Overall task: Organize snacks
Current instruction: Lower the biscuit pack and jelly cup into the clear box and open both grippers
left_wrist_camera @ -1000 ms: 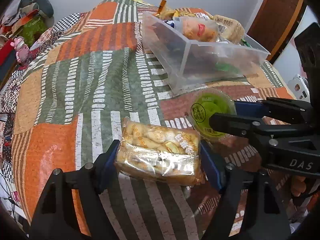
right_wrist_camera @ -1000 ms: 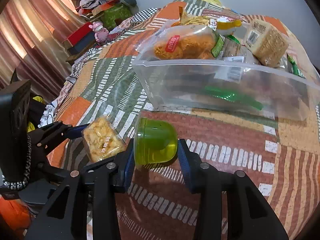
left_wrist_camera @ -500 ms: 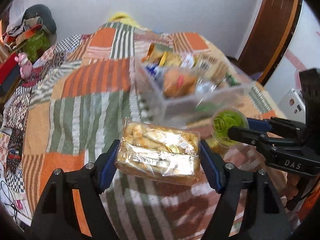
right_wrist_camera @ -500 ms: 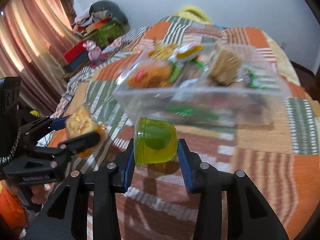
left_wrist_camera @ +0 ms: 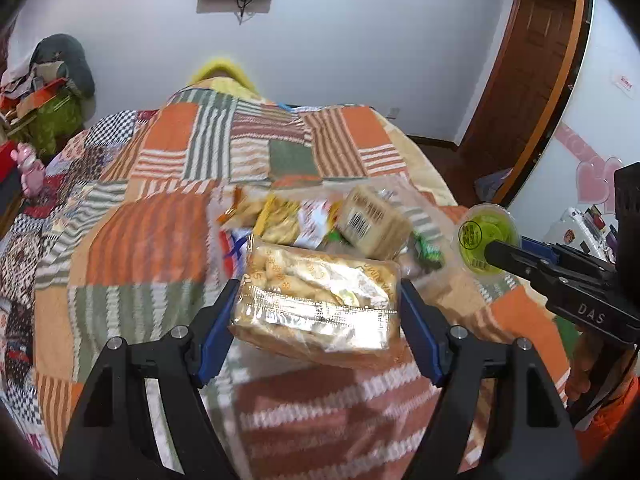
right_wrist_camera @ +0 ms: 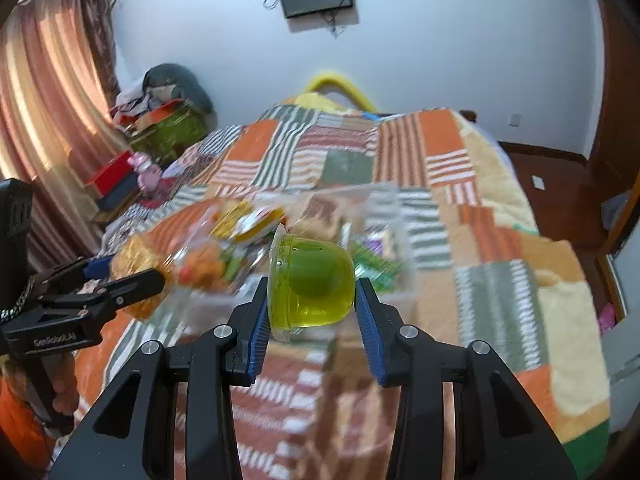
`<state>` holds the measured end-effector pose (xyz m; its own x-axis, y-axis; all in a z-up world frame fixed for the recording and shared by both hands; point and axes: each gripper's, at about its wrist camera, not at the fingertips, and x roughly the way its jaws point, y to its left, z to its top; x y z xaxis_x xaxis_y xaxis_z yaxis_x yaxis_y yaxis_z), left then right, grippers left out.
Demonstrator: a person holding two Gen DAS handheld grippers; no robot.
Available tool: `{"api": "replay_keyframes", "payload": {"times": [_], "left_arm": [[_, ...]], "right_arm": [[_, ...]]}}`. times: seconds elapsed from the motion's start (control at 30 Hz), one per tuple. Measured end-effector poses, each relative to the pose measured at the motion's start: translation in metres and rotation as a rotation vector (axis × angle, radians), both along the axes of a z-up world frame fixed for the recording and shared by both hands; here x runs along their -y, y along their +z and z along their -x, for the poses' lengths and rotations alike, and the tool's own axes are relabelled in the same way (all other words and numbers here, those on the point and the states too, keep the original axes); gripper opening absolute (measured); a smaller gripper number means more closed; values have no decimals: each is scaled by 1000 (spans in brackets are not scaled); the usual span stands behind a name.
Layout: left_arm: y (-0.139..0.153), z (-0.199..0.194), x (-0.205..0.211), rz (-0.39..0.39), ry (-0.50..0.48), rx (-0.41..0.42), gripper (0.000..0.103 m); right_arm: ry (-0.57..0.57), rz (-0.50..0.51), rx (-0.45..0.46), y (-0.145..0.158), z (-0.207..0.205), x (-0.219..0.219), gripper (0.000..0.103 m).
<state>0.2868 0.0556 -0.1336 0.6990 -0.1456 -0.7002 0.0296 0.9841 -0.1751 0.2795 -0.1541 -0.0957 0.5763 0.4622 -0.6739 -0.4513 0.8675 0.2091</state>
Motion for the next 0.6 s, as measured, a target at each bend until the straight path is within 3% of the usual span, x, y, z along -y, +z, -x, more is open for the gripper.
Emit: {"api": "replay_keyframes", "payload": {"times": [0.3,0.6], "left_arm": [[-9,-60,24,13,-12,-21,75],[-33,-89,27,27,11,-56,76]], "right_arm": [[-38,19,3,-12,-40,8,37],[-6,20,-35,-31,-58,-6,37]]}}
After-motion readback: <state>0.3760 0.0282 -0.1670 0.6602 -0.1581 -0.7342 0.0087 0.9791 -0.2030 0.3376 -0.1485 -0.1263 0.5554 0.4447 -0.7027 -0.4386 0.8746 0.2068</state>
